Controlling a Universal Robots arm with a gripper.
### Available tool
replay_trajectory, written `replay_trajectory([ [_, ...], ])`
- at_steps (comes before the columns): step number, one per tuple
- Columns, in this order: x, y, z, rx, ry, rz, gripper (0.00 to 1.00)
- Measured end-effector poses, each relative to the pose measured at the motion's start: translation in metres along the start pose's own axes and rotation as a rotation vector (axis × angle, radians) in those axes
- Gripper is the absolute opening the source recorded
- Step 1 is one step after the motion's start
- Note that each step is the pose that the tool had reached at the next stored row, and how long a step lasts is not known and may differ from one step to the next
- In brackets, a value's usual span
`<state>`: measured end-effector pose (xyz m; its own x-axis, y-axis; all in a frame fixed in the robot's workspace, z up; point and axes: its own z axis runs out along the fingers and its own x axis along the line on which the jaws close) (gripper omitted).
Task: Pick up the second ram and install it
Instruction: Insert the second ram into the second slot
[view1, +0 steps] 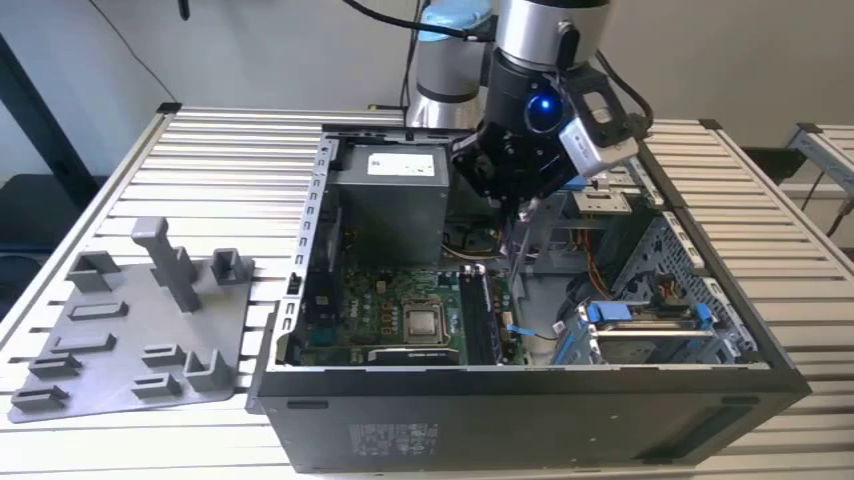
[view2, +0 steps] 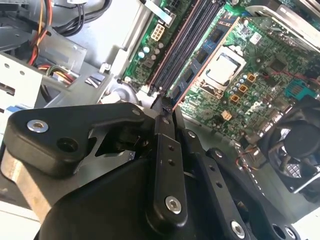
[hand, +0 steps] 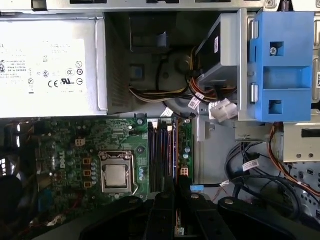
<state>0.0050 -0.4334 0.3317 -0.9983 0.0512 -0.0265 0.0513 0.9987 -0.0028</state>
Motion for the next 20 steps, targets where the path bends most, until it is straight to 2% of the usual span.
replay_trajectory([
  [3, 0.0001, -0.0001, 0.0041, 0.0059, -0.0003, 0.000, 0.15],
  [5, 0.0001, -0.0002, 0.0045, 0.0090, -0.0003, 0.000, 0.15],
  [9, 0.0007, -0.0003, 0.0046, 0.0095, -0.0004, 0.000, 0.15],
  [12, 0.0084, -0.0007, 0.0066, 0.0088, -0.0069, 0.000, 0.15],
  [17, 0.0204, -0.0013, 0.0152, 0.0091, -0.0068, -0.001, 0.15],
  [20, 0.0226, -0.0019, 0.0206, 0.0091, -0.0069, -0.001, 0.15],
])
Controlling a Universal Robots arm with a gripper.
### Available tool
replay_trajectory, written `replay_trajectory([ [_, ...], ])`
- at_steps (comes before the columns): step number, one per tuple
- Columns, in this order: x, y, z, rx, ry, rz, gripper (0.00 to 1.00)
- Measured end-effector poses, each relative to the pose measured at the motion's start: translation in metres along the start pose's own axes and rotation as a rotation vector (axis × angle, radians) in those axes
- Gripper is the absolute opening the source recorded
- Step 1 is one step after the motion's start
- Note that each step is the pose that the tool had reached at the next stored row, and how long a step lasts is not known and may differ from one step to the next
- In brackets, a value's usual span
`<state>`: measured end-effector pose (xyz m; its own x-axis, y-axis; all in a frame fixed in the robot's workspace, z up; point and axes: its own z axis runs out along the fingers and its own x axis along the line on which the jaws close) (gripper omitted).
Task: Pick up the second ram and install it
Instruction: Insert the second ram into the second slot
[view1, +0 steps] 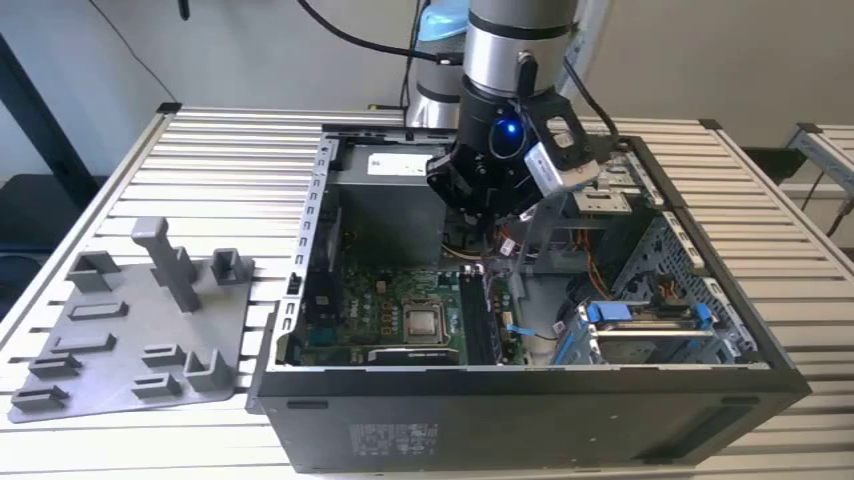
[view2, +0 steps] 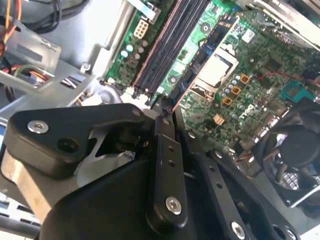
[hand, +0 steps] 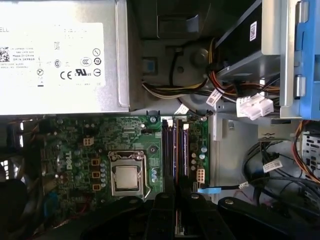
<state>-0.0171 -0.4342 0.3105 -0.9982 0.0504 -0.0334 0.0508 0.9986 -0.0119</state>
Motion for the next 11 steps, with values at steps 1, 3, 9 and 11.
replay_trajectory([
  [1, 0.0000, -0.0008, 0.0019, 0.0001, 0.0001, 0.000, 0.15],
  [3, 0.0001, -0.0036, 0.0054, 0.0004, -0.0003, 0.006, 0.15],
  [9, 0.0000, -0.0115, 0.0167, 0.0003, -0.0017, 0.015, 0.15],
  [11, 0.0000, -0.0136, 0.0201, 0.0004, -0.0016, 0.016, 0.15],
])
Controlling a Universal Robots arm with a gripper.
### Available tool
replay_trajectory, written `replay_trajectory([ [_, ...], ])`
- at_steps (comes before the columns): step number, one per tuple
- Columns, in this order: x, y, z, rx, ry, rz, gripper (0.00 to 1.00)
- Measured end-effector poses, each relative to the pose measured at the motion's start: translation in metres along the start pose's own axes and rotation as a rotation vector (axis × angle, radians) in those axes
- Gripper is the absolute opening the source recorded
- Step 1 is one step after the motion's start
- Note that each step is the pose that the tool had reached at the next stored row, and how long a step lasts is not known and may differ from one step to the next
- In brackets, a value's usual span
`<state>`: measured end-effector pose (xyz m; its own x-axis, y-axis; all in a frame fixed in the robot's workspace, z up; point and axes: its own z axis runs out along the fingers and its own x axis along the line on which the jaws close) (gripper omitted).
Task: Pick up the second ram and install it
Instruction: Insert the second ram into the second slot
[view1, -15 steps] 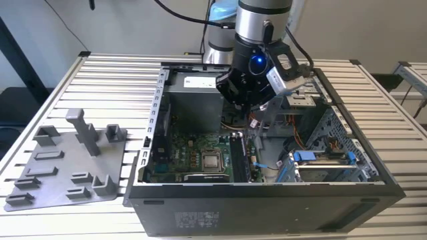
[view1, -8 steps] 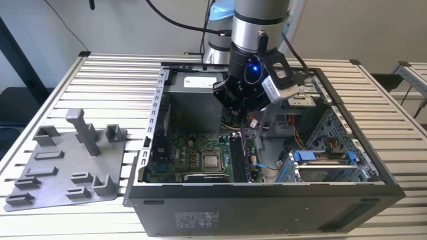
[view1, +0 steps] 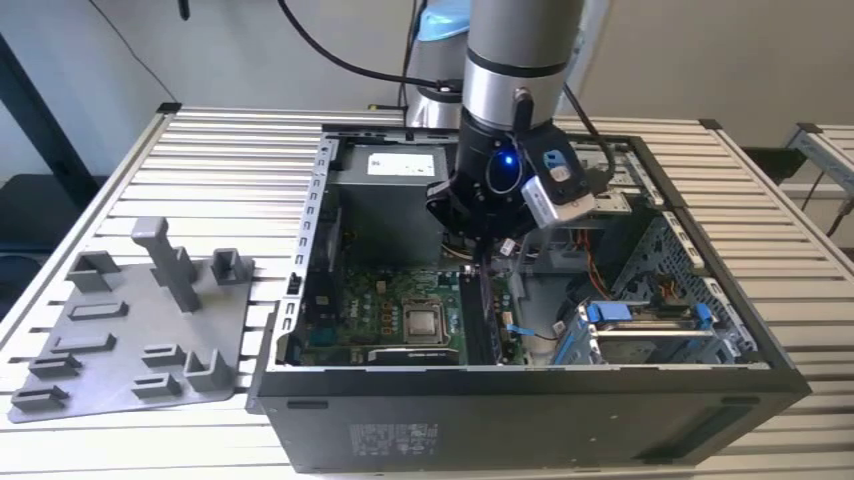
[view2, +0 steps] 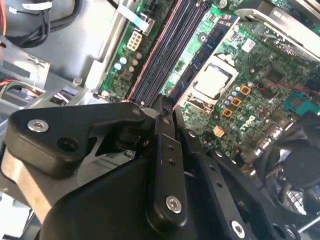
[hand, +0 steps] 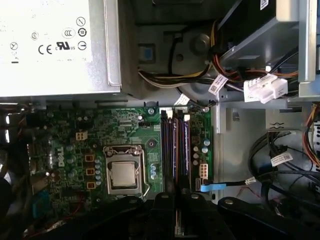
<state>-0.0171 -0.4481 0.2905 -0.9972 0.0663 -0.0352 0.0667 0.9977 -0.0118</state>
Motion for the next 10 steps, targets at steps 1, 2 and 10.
replay_trajectory([
  [1, -0.0002, -0.0026, 0.0014, 0.0003, 0.0010, 0.000, 0.15],
  [2, -0.0005, -0.0050, 0.0033, -0.0003, 0.0015, 0.000, 0.15],
  [10, -0.0009, -0.0110, 0.0179, -0.0005, 0.0016, 0.000, 0.15],
])
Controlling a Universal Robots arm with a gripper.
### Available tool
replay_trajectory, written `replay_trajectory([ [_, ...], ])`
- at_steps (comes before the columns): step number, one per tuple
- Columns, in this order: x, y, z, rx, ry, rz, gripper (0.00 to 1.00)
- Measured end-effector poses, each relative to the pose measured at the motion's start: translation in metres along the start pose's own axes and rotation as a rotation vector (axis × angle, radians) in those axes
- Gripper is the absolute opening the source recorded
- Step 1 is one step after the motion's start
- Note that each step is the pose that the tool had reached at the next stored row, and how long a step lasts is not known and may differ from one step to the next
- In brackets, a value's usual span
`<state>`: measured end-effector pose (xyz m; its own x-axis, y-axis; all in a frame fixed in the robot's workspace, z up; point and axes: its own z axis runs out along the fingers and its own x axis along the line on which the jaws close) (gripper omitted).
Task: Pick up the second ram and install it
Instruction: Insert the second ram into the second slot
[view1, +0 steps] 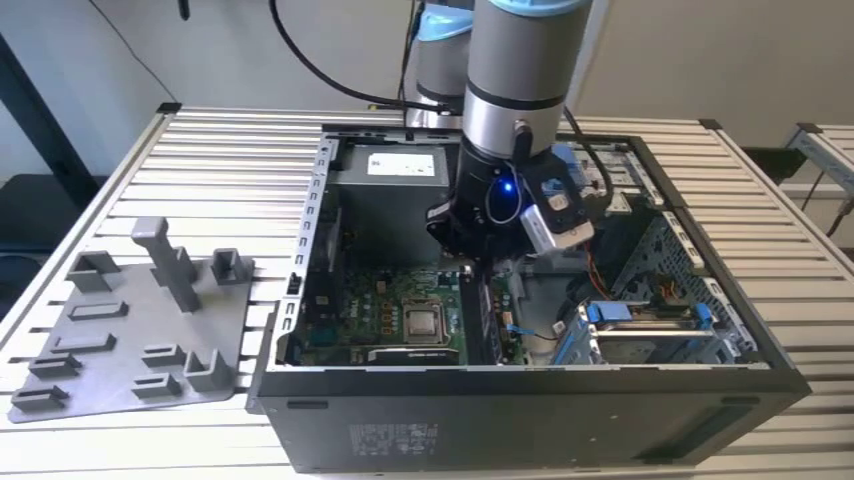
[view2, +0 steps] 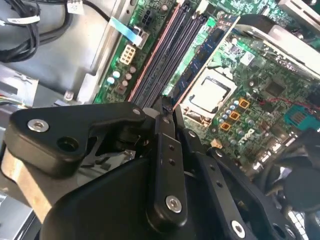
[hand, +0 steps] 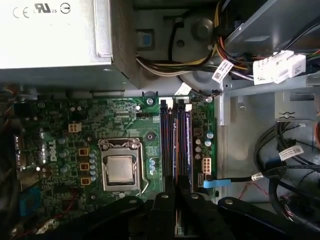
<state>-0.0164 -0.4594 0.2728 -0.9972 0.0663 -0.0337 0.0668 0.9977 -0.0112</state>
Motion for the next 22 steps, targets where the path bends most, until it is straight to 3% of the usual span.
replay_trajectory([
  [10, -0.0008, 0.0016, 0.0182, 0.0002, 0.0001, 0.000, 0.15],
  [16, 0.0001, 0.0070, 0.0290, 0.0002, 0.0000, 0.000, 0.15],
  [22, 0.0008, 0.0068, 0.0398, 0.0001, 0.0001, 0.000, 0.15],
])
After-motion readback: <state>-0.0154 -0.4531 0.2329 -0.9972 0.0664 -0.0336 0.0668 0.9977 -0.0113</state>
